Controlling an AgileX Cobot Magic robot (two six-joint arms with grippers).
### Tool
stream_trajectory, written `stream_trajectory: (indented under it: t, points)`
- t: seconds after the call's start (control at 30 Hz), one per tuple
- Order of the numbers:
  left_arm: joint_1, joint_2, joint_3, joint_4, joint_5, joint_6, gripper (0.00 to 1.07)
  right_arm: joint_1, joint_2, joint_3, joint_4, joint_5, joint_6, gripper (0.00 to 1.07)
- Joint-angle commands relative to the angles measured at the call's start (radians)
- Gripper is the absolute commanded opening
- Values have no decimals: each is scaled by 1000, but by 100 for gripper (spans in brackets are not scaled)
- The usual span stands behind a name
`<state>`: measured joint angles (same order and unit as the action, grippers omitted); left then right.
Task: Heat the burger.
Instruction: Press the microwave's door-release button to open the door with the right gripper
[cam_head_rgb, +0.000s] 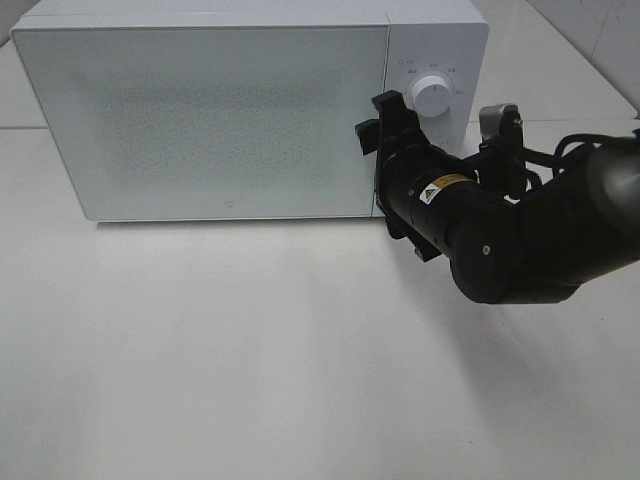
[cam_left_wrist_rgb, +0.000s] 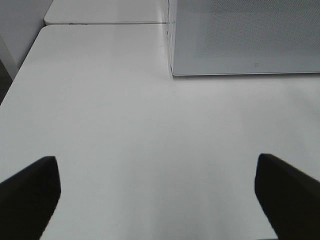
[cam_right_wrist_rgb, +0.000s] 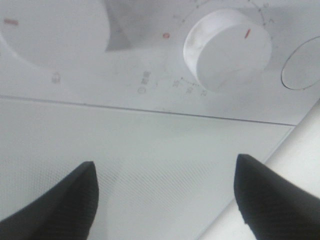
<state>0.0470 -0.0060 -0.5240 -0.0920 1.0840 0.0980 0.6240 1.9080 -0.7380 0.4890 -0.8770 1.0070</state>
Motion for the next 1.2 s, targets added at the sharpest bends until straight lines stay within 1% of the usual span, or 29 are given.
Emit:
stream_trajectory:
  t: [0.03, 0.07, 0.1, 0.13, 0.17, 0.2, 0.23, 0.27, 0.3, 0.37, 0.4, 0.43, 0.47, 0.53, 0.57, 0.6, 0.67, 0.7, 0.73, 0.77, 0.83, 0.9, 0.93, 0.97, 1.0, 1.07, 1.1, 1.13, 1.2]
  points:
    - [3, -15, 2, -2, -11, -5, 98, -7, -46, 1, -27, 97, -142, 75]
    - [3, -15, 2, -2, -11, -5, 98, -7, -60, 1, -27, 137, -199, 75]
    - [3, -15, 2, -2, -11, -5, 98, -7, -85, 0, -27, 210, -308, 75]
    - [3, -15, 2, -2, -11, -5, 98, -7, -85, 0, -27, 210, -308, 75]
    - [3, -15, 2, -2, -11, -5, 98, -7, -99, 0, -27, 247, -375, 75]
    - [3, -15, 2, -2, -11, -5, 98, -7, -125, 0, -27, 319, -511, 75]
    - [3, -15, 2, -2, -11, -5, 98, -7, -125, 0, -27, 319, -511, 75]
    - [3, -15, 2, -2, -11, -5, 98, -7, -146, 0, -29, 385, -623, 75]
    - [3, -15, 2, -2, -11, -5, 98, -7, -146, 0, -29, 385, -623, 75]
    - [3, -15, 2, -2, -11, -5, 98, -7, -172, 0, -30, 486, -781, 75]
    - [3, -15, 2, -2, -11, -5, 98, -7, -172, 0, -30, 486, -781, 75]
    - [3, -15, 2, -2, -11, -5, 98, -7, -188, 0, -30, 554, -860, 75]
    - [3, -15, 2, -2, -11, -5, 98, -7, -188, 0, -30, 554, -860, 75]
    - [3, -15, 2, -2, -11, -5, 98, -7, -221, 0, -50, 631, -963, 75]
    - [3, -15, 2, -2, -11, -5, 98, -7, -221, 0, -50, 631, -963, 75]
    - [3, -15, 2, -2, -11, -5, 98, -7, -241, 0, -75, 679, -994, 75]
    - [3, -15, 2, -2, -11, -5, 98, -7, -254, 0, -90, 706, -1007, 75]
    - [3, -15, 2, -2, -11, -5, 98, -21, -277, 0, -124, 762, -1007, 75]
    - [3, -15, 2, -2, -11, -5, 98, -21, -277, 0, -124, 762, -1007, 75]
    - [3, -15, 2, -2, -11, -5, 98, -40, -303, -1, -161, 837, -1007, 75]
    - [3, -15, 2, -2, -11, -5, 98, -50, -314, -1, -176, 866, -1007, 75]
    - [3, -15, 2, -2, -11, -5, 98, -77, -359, -1, -229, 964, -1007, 75]
    - [3, -15, 2, -2, -11, -5, 98, -77, -359, -1, -229, 964, -1007, 75]
    - [3, -15, 2, -2, -11, -5, 98, -89, -397, -1, -266, 1039, -991, 75]
    - [3, -15, 2, -2, -11, -5, 98, -89, -397, -1, -266, 1039, -991, 75]
    - [3, -15, 2, -2, -11, -5, 98, -89, -458, -1, -319, 1150, -987, 75]
    - [3, -15, 2, -2, -11, -5, 98, -89, -458, -1, -319, 1150, -987, 75]
    - [3, -15, 2, -2, -11, -5, 98, -89, -507, -1, -335, 1231, -987, 75]
    - [3, -15, 2, -2, -11, -5, 98, -89, -527, -1, -340, 1261, -987, 75]
